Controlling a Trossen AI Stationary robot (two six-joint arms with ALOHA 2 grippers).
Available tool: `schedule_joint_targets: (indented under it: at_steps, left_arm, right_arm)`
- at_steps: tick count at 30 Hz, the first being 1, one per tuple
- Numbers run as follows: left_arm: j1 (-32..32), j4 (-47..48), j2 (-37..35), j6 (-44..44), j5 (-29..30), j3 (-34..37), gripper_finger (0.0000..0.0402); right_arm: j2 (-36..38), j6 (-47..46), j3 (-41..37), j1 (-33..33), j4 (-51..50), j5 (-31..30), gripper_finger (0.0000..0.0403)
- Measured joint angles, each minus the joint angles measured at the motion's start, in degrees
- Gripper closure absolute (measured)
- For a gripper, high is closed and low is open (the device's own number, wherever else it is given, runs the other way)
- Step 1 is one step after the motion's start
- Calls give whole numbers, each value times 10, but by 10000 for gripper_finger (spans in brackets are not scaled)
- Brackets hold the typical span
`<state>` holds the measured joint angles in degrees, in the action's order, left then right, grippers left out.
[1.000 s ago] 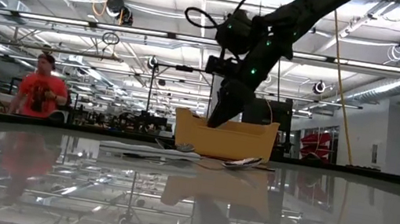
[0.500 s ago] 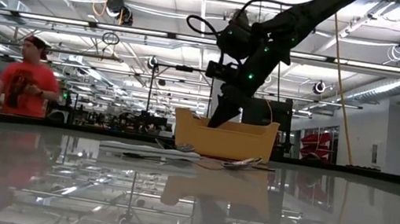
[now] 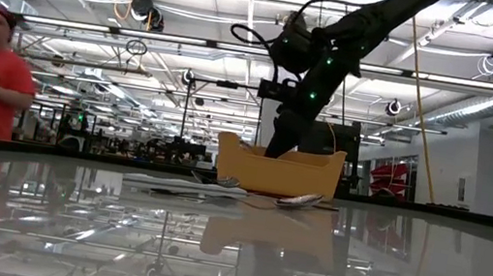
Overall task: Sort silverware by color (type)
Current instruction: Put the white patterned spoon into the yellow bin
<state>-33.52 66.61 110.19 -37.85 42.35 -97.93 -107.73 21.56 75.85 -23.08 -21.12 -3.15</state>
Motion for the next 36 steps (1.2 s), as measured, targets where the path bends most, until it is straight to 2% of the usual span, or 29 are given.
schedule_joint_targets:
  at_steps: [4, 8, 12, 20, 23, 28, 32, 36]
  left_arm:
    - [0, -2, 0, 0, 0, 0, 227]
    - [0, -3, 0, -1, 0, 0, 227]
    - [0, -4, 0, -1, 0, 0, 227]
    - [1, -4, 0, 0, 0, 0, 227]
    - [1, -4, 0, 0, 0, 0, 227]
    - [2, -6, 0, 0, 0, 0, 227]
    - [2, -7, 0, 0, 0, 0, 227]
    - [4, -8, 0, 1, 0, 1, 227]
  right_arm:
    - [-14, -2, 0, -2, 15, 1, 230]
    - [-30, 0, 0, -2, 31, 1, 227]
    - [-38, 2, 0, -2, 33, -4, 259]
    - [-31, 4, 1, -2, 23, -13, 381]
    - [-23, 4, 1, -1, 7, -13, 382]
    - [-11, 2, 1, 1, -17, -13, 362]
    - [5, 2, 2, 2, -41, -11, 376]
    - [22, -8, 2, 2, -49, 18, 381]
